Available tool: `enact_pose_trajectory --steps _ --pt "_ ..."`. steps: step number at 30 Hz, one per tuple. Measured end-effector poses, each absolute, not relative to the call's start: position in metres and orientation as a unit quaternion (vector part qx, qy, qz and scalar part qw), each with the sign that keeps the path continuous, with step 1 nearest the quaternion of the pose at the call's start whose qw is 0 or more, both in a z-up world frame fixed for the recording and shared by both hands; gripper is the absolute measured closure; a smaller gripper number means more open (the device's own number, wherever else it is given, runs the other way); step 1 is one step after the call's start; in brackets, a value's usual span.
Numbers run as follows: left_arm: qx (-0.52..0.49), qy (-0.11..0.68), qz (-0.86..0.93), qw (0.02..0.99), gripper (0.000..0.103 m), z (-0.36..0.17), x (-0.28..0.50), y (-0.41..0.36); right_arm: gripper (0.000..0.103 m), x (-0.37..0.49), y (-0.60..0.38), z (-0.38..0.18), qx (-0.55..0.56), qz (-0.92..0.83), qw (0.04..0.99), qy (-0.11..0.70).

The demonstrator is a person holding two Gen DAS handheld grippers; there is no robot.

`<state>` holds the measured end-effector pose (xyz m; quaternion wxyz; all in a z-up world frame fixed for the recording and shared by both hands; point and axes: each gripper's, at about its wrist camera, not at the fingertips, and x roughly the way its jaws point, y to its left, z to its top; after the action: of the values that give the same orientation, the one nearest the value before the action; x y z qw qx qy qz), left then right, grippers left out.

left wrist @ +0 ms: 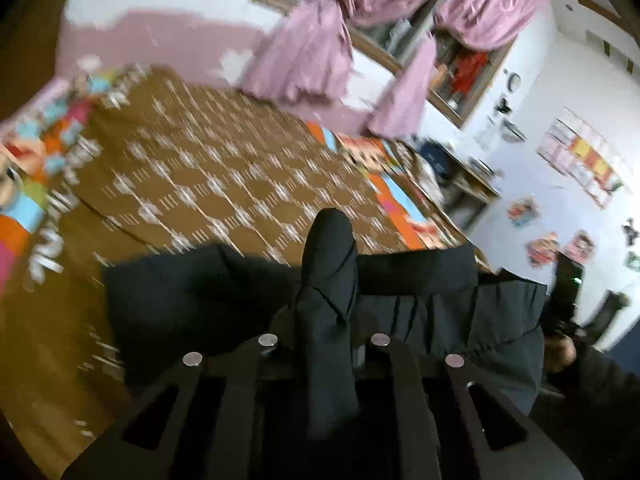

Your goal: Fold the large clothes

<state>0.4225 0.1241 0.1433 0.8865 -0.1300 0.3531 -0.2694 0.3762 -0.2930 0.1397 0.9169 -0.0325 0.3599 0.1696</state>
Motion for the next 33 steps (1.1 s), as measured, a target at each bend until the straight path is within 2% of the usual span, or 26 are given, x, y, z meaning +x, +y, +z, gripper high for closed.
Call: enact_pose_trajectory --steps 4,6,8,11,15,16,17,19,20,21,22,23,25,28,30,33 --pt "-0.173 0.295 -0.191 0.920 0.093 0.173 0.410 0.156 0.096 0.388 -0.288 0.168 -0.036 0.118 0.935 0.332" --pt "-0.138 0.282 -0.155 0.937 0.093 0.178 0.404 0.148 0.096 0.395 -0.269 0.175 -0.076 0.101 0.940 0.318" --pt "-0.103 0.291 -0.118 0.944 0.093 0.171 0.408 0.136 0.096 0.406 -0.254 0.172 -0.101 0.091 0.939 0.317" --pt "-0.145 0.313 -0.108 0.932 0.092 0.140 0.420 0.145 0.096 0.429 -0.249 0.148 -0.105 0.080 0.933 0.335" --pt "-0.215 0.331 -0.100 0.913 0.081 0.107 0.434 0.166 0.094 0.440 -0.242 0.111 -0.143 0.079 0.927 0.338" --pt "-0.225 0.335 -0.094 0.910 0.072 0.105 0.437 0.170 0.094 0.441 -0.241 0.105 -0.143 0.075 0.927 0.338" --pt "-0.229 0.340 -0.083 0.909 0.067 0.105 0.437 0.173 0.090 0.441 -0.242 0.102 -0.138 0.073 0.927 0.340" --pt "-0.223 0.335 -0.067 0.913 0.051 0.115 0.432 0.179 0.075 0.437 -0.244 0.103 -0.134 0.072 0.929 0.338" --pt "-0.214 0.327 -0.059 0.919 0.049 0.119 0.427 0.179 0.053 0.432 -0.245 0.107 -0.134 0.071 0.931 0.332" --pt "-0.202 0.319 -0.049 0.925 0.042 0.125 0.422 0.178 0.031 0.428 -0.245 0.112 -0.131 0.071 0.934 0.325" --pt "-0.178 0.306 -0.028 0.935 0.032 0.134 0.413 0.176 0.025 0.419 -0.246 0.118 -0.123 0.071 0.939 0.313" --pt "-0.161 0.295 -0.012 0.942 0.029 0.142 0.406 0.173 0.020 0.411 -0.246 0.124 -0.119 0.070 0.943 0.304" --pt "-0.133 0.256 0.002 0.957 0.020 0.157 0.384 0.165 0.019 0.397 -0.241 0.133 -0.118 0.074 0.943 0.301" --pt "-0.129 0.219 -0.027 0.967 0.017 0.173 0.351 0.157 0.010 0.370 -0.234 0.143 -0.106 0.096 0.944 0.298" --pt "-0.094 0.227 -0.072 0.966 0.009 0.174 0.330 0.137 0.007 0.355 -0.228 0.144 -0.090 0.122 0.940 0.307" --pt "-0.029 0.240 -0.114 0.964 0.009 0.162 0.305 0.104 0.005 0.343 -0.215 0.136 -0.071 0.154 0.925 0.339"
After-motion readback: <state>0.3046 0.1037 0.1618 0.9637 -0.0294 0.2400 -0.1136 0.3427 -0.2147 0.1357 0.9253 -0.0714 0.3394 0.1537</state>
